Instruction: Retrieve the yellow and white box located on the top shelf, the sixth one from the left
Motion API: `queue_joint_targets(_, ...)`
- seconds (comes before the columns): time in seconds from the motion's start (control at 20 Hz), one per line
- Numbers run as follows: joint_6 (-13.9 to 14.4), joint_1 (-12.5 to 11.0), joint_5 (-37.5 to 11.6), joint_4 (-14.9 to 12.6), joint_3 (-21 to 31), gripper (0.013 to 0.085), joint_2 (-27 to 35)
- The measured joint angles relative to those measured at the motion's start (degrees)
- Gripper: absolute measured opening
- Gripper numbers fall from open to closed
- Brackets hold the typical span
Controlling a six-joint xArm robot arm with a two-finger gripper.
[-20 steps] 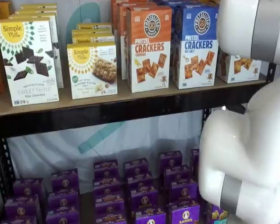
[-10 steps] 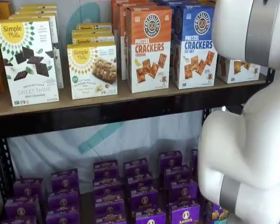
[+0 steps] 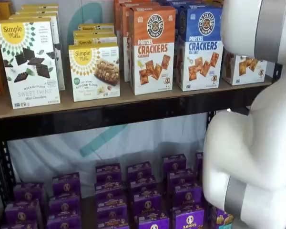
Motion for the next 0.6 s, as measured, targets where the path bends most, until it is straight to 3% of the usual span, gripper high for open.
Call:
queue_joint_targets(0.3, 0.3, 2.6, -0.4, -3.8, -3.9, 0.0850, 4.0)
queue_joint_targets(0.6, 1.5, 3.4, -0.2, -3.2, -7.0, 0.0850, 7.1)
